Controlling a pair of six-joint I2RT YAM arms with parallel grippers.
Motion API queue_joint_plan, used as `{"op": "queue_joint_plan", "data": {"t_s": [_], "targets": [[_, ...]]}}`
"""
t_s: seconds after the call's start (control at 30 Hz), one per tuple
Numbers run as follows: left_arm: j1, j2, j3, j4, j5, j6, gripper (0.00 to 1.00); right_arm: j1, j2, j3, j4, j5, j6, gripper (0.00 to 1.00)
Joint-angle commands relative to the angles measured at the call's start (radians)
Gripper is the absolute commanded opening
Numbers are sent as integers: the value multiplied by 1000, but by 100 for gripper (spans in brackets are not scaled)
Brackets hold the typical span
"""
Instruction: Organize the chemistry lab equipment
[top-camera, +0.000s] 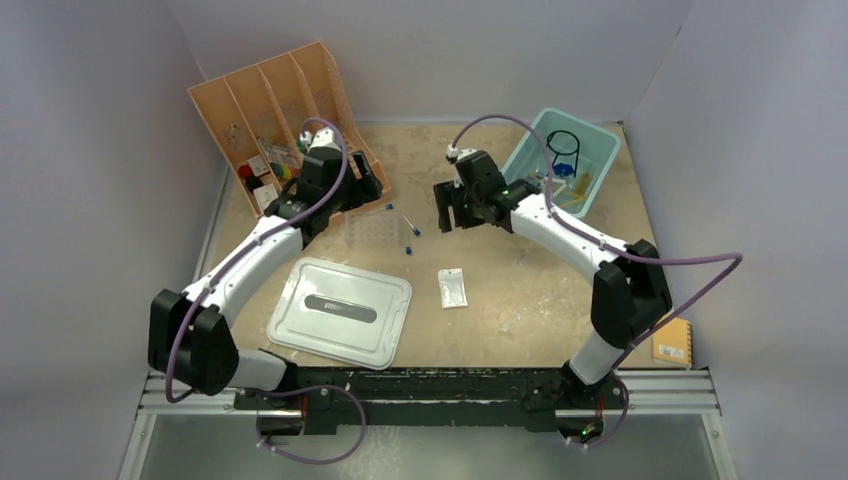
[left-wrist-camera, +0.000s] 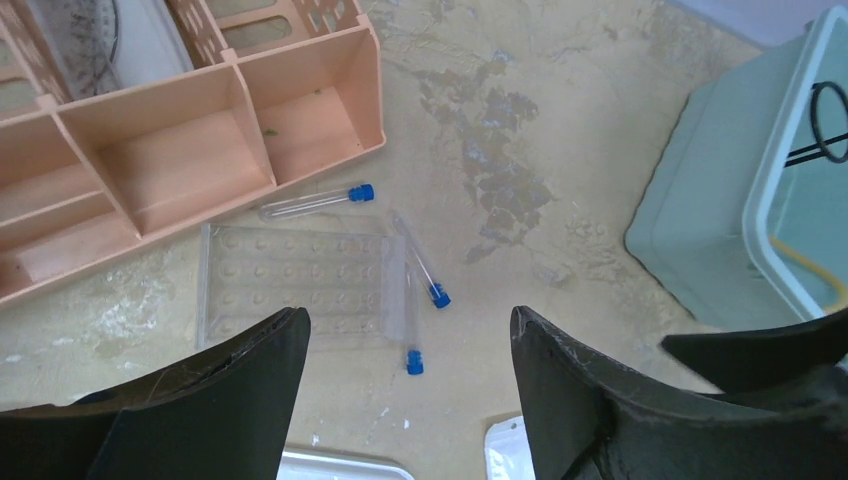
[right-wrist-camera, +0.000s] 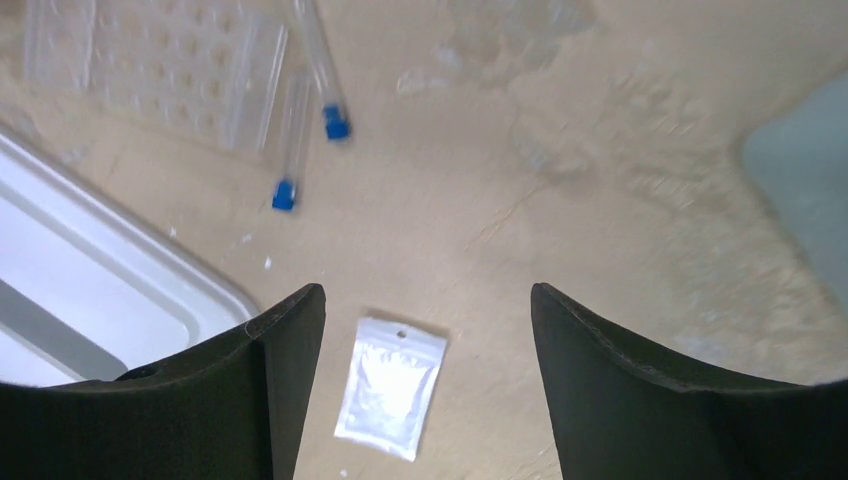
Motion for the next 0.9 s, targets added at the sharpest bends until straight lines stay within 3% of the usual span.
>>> {"op": "queue_joint_plan", "data": {"t_s": [0.0,0.17,0.33,0.5,0.73,0.87], "targets": [[-5,-97,-38,31,-30,-76,75,60,25,-64,-92,37,131,78],[-4,-143,-69,41,-18,-91,80,137,56,-143,-120,63,160,79],[-4,-165,-85,60,-3,-101,80,172,84,-155,-130,-9,180,79],[-4,-177,-93,60,28,-104,79,176,107,-154,-177,50,253,78],[-4,-205,-89,47,23,-85,79,187,134,-155,-195,111,312,54],[-4,-211,-94,48,22,-78,79,189,162,-154,-184,88,312,52]]}}
